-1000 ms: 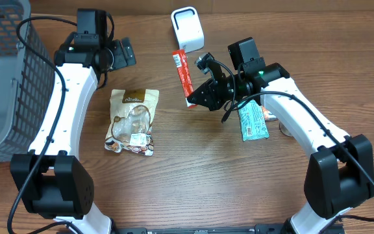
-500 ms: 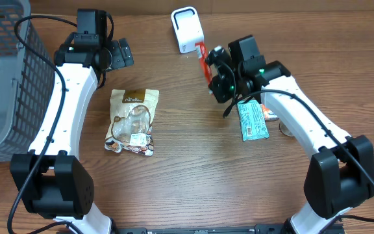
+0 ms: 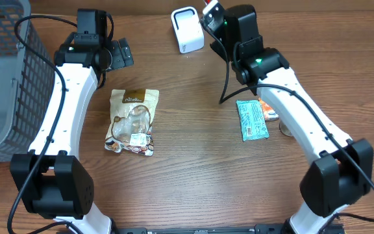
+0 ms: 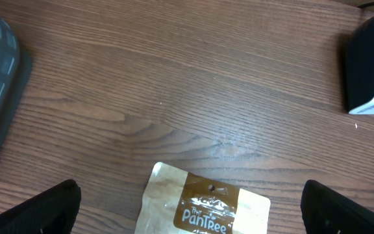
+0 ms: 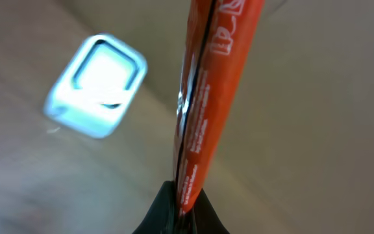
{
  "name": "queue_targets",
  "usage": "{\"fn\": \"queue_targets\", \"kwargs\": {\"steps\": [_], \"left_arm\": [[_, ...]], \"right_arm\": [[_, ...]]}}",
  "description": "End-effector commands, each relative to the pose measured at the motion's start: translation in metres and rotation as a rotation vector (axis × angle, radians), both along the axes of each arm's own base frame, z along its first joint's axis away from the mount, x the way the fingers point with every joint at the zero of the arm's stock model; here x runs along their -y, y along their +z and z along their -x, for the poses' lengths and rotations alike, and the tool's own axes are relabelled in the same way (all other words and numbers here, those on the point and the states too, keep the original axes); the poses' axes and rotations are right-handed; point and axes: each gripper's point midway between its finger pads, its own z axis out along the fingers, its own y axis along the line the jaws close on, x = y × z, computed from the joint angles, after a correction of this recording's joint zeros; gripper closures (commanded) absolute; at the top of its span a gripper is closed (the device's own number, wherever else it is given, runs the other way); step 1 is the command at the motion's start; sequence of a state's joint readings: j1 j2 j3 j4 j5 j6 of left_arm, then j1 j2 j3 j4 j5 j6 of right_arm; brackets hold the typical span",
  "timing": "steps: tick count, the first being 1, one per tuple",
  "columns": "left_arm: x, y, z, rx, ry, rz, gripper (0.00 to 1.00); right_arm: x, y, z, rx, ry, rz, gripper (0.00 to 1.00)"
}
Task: Scan the item barcode
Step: 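Carry the red stick up and hold it at the white scanner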
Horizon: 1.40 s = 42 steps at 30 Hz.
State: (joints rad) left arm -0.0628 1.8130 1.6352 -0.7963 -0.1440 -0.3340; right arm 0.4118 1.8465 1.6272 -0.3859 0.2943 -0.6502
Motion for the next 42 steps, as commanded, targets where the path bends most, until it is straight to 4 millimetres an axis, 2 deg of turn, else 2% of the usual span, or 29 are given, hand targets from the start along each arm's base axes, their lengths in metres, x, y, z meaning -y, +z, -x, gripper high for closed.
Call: {"fn": "queue_targets", "kwargs": {"steps": [1, 8, 14, 20, 25, 29, 35, 42], "left_arm": [[-0.005, 0.003, -0.001, 0.004, -0.001, -0.02, 0.0], [-0.005, 0.003, -0.001, 0.004, -0.001, -0.02, 0.0], [-0.005, 0.003, -0.001, 0.004, 0.0, -0.019, 0.0], [-0.005, 0.003, -0.001, 0.004, 0.0, -0.019, 0.0], [-0.005, 0.003, -0.001, 0.004, -0.001, -0.02, 0.0], [-0.005, 0.003, -0.001, 0.004, -0.001, -0.02, 0.0], [-0.005, 0.003, -0.001, 0.004, -0.001, -0.02, 0.0], [-0.005, 0.003, -0.001, 0.004, -0.001, -0.02, 0.0]], "right_arm": [[0.014, -0.014, -0.022, 0.048, -0.028, 0.22, 0.96], [0.016, -0.063, -0.056, 0.085, -0.048, 0.432, 0.96], [0.018, -0.097, -0.077, 0.134, -0.089, 0.523, 0.97], [0.006, -0.128, -0.085, 0.151, -0.057, 0.607, 0.97], [-0.007, -0.143, -0.085, 0.163, -0.035, 0.618, 0.96], [-0.008, -0.16, -0.083, 0.138, -0.032, 0.645, 0.96], [-0.006, -0.173, -0.083, 0.124, -0.034, 0.655, 0.96], [-0.008, -0.153, -0.091, 0.2, -0.036, 0.702, 0.97]]}}
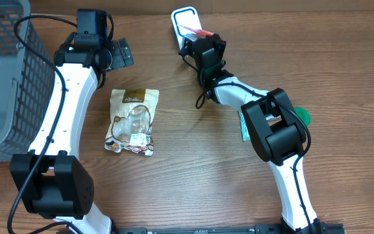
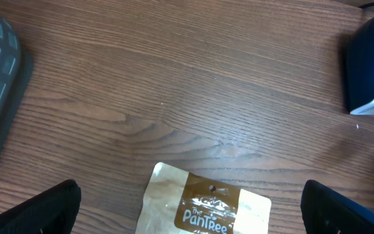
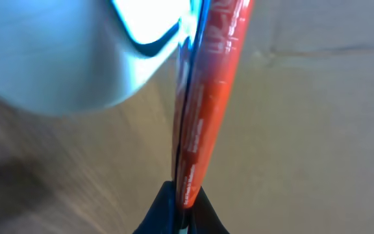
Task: Scan the item barcode
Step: 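Carry the red stick up and hold it at the white scanner, then carry the red stick right and lower it to the table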
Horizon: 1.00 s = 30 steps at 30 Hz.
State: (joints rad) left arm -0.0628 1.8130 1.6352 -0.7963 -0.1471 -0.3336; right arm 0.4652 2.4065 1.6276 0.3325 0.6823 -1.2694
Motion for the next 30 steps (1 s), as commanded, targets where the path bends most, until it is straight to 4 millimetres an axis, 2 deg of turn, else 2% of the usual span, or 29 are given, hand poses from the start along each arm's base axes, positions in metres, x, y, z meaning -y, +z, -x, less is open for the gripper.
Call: {"fn": "queue_targets", "kwargs": {"steps": [1, 4, 12, 17, 21, 23, 24, 30], "left_arm": [[-0.004, 0.003, -0.001, 0.004, -0.002, -0.017, 0.0], [-0.004, 0.002, -0.001, 0.004, -0.002, -0.017, 0.0], [-0.004, 0.003, -0.001, 0.004, -0.002, -0.017, 0.0], [-0.004, 0.003, -0.001, 0.004, -0.002, -0.017, 0.0], [-0.004, 0.003, -0.001, 0.004, -0.002, -0.017, 0.0], [-0.004, 0.003, -0.001, 0.004, -0.002, -0.017, 0.0], [-0.004, 0.003, -0.001, 0.004, -0.002, -0.017, 0.0], [-0.004, 0.003, -0.001, 0.004, -0.002, -0.017, 0.0]], "right_arm": [[0.001, 0.014, -0.005, 0.036, 0.006, 0.058, 0.97], [0.002, 0.013, -0.004, 0.028, 0.006, 0.07, 0.97], [0.004, -0.011, -0.003, -0.011, 0.001, 0.092, 0.97], [0.006, -0.012, -0.001, -0.015, -0.017, 0.104, 0.97], [0.0, 0.008, -0.001, 0.032, -0.062, 0.093, 0.97], [-0.007, 0.026, 0.0, 0.068, -0.063, 0.052, 0.97], [-0.013, 0.043, 0.001, 0.101, -0.062, 0.003, 0.97], [-0.028, 0.106, 0.023, 0.134, -0.069, -0.203, 0.97]]}}
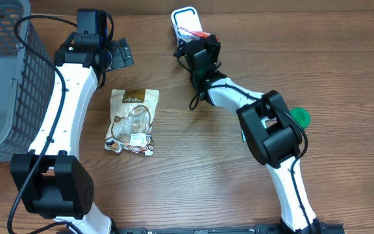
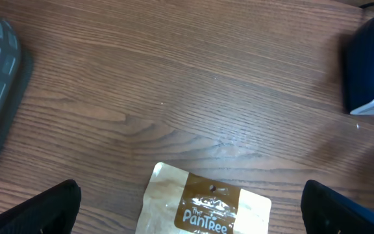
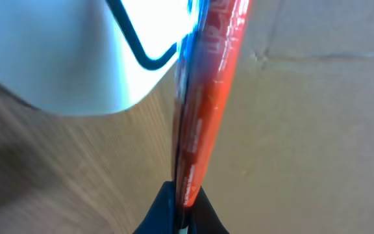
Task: Scan the item barcode
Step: 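Carry the red stick right and lower it to the table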
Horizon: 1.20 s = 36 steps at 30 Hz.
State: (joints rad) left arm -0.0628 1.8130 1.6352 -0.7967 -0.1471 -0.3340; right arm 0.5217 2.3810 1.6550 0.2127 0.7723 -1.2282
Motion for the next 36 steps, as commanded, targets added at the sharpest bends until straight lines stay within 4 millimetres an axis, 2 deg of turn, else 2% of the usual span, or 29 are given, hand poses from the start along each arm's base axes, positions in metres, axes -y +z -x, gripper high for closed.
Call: {"fn": "queue_targets", "kwargs": {"steps": [1, 5, 6, 9, 13, 17, 19, 21, 27, 34, 36], "left_arm": [[-0.004, 0.003, -0.001, 0.005, -0.002, -0.017, 0.0], [-0.004, 0.003, -0.001, 0.005, -0.002, -0.017, 0.0], [-0.004, 0.003, -0.001, 0.005, -0.002, -0.017, 0.0], [-0.004, 0.003, -0.001, 0.005, -0.002, -0.017, 0.0], [-0.004, 0.003, -0.001, 0.005, -0.002, -0.017, 0.0], [-0.004, 0.003, -0.001, 0.005, -0.002, -0.017, 0.0], [-0.004, 0.003, -0.001, 0.005, -0.002, -0.017, 0.0], [-0.004, 0.003, -0.001, 0.005, -0.002, -0.017, 0.0], [-0.004, 0.003, -0.001, 0.005, -0.002, -0.017, 0.0], [-0.004, 0.003, -0.001, 0.005, -0.002, -0.017, 0.0], [-0.004, 0.003, -0.001, 0.005, -0.002, -0.017, 0.0]], "right_arm": [[-0.01, 0.108, 0.013, 0.164, -0.045, -0.281, 0.97], [-0.005, 0.13, 0.046, 0.053, -0.082, -0.491, 0.97], [-0.004, 0.132, 0.066, -0.026, -0.101, -0.587, 0.97], [0.001, 0.128, 0.103, -0.185, -0.162, -0.756, 0.96], [0.017, 0.1, 0.163, -0.483, -0.343, -0.933, 0.97], [0.034, 0.06, 0.224, -0.82, -0.544, -1.003, 0.97], [0.042, 0.042, 0.245, -0.933, -0.611, -1.017, 0.96], [0.055, 0.024, 0.257, -0.979, -0.678, -1.016, 0.96], [0.086, -0.022, 0.274, -0.993, -0.839, -1.032, 0.96], [0.102, -0.041, 0.282, -0.974, -0.885, -0.987, 0.96], [0.112, -0.044, 0.283, -0.92, -0.945, -0.964, 0.96]]}}
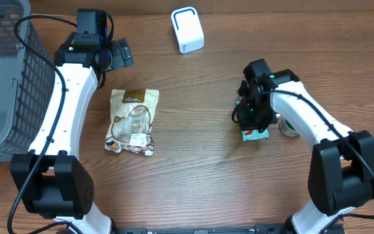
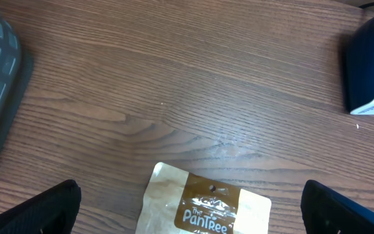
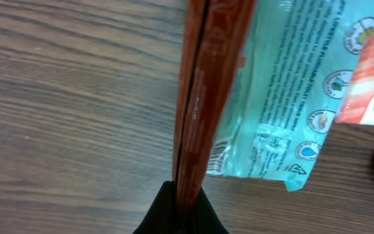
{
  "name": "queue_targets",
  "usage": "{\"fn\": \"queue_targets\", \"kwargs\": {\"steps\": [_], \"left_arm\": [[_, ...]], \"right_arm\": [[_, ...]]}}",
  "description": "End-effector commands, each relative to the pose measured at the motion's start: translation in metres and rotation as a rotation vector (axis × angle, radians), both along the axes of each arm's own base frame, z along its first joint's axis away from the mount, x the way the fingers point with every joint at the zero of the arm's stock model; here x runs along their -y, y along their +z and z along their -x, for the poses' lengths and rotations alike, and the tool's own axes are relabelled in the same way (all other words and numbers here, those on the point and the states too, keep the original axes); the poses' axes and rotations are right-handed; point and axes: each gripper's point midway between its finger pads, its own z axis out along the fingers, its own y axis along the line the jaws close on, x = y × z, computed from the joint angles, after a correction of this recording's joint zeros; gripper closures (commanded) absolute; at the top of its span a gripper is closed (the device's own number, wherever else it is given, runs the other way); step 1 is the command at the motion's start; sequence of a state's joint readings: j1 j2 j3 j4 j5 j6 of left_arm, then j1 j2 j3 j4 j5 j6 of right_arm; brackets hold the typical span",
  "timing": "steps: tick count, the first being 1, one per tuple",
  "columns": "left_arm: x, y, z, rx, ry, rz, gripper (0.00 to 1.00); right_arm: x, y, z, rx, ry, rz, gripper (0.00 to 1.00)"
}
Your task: Scan the item barcode
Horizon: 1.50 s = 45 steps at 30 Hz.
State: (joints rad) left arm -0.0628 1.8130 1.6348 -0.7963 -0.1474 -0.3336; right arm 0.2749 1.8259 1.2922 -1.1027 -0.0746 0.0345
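Observation:
A thin orange packet (image 3: 206, 84) stands edge-on in my right gripper (image 3: 186, 201), which is shut on its lower end. In the overhead view the right gripper (image 1: 255, 109) hangs low at the right of the table, above a teal packet (image 1: 255, 134), and hides the orange packet. The white scanner (image 1: 187, 29) stands at the back middle, well away from it. My left gripper (image 1: 117, 53) is open at the back left, just above the top edge of a brown Pantree pouch (image 2: 210, 203).
A grey basket (image 1: 2, 71) fills the left edge of the table. The teal packet (image 3: 291, 97) lies flat beside an orange-and-white packet (image 3: 369, 84). A green round thing (image 1: 291, 127) sits right of the teal packet. The scanner (image 2: 369, 65) shows at the left wrist view's right edge.
My right gripper, still shut on the orange packet, has moved from the scanner's face at the back to the right of the table, over the teal packet. The left arm has not moved.
My right gripper first held the orange packet up just right of the scanner. Then it held the packet close against the scanner's face at two moments. Now the packet is away from the scanner, low over the teal packet. The left arm stayed still throughout.

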Motion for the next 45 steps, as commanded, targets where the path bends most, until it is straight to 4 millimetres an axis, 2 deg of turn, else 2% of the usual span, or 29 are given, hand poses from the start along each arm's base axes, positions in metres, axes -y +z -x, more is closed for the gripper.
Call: {"fn": "queue_targets", "kwargs": {"steps": [1, 6, 8, 10, 15, 18, 20, 25, 27, 28, 29, 34, 45], "left_arm": [[-0.004, 0.003, -0.001, 0.005, -0.002, -0.017, 0.0], [-0.004, 0.003, -0.001, 0.005, -0.002, -0.017, 0.0], [-0.004, 0.003, -0.001, 0.005, -0.002, -0.016, 0.0], [-0.004, 0.003, -0.001, 0.005, -0.002, -0.017, 0.0], [-0.004, 0.003, -0.001, 0.005, -0.002, -0.017, 0.0], [-0.004, 0.003, -0.001, 0.005, -0.002, -0.017, 0.0], [-0.004, 0.003, -0.001, 0.005, -0.002, -0.017, 0.0], [-0.004, 0.003, -0.001, 0.005, -0.002, -0.017, 0.0], [-0.004, 0.003, -0.001, 0.005, -0.002, -0.016, 0.0], [-0.004, 0.003, -0.001, 0.005, -0.002, -0.017, 0.0], [-0.004, 0.003, -0.001, 0.005, -0.002, -0.017, 0.0], [-0.004, 0.003, -0.001, 0.005, -0.002, -0.017, 0.0], [-0.004, 0.003, -0.001, 0.005, -0.002, -0.017, 0.0]], "right_arm": [[0.015, -0.007, 0.002, -0.001, -0.07, 0.082, 0.96], [0.017, -0.008, 0.003, 0.0, -0.075, 0.089, 0.94], [0.017, -0.008, 0.003, 0.0, -0.075, 0.09, 0.87], [0.017, -0.008, 0.003, 0.0, -0.075, 0.09, 0.84], [0.017, -0.008, 0.003, 0.0, -0.076, 0.089, 0.56], [0.015, -0.008, 0.0, 0.009, -0.106, 0.082, 0.53], [0.008, -0.008, -0.004, 0.016, -0.152, 0.043, 0.51], [-0.036, -0.002, -0.005, -0.018, -0.211, -0.177, 0.41], [-0.052, 0.002, -0.006, -0.022, -0.192, -0.248, 0.32], [-0.058, 0.003, -0.006, -0.021, -0.182, -0.27, 0.21], [-0.065, 0.005, -0.006, -0.017, -0.169, -0.292, 0.02], [-0.084, 0.008, 0.002, -0.038, -0.129, -0.339, 0.0], [-0.085, 0.008, 0.002, -0.037, -0.125, -0.335, 0.0]]}}
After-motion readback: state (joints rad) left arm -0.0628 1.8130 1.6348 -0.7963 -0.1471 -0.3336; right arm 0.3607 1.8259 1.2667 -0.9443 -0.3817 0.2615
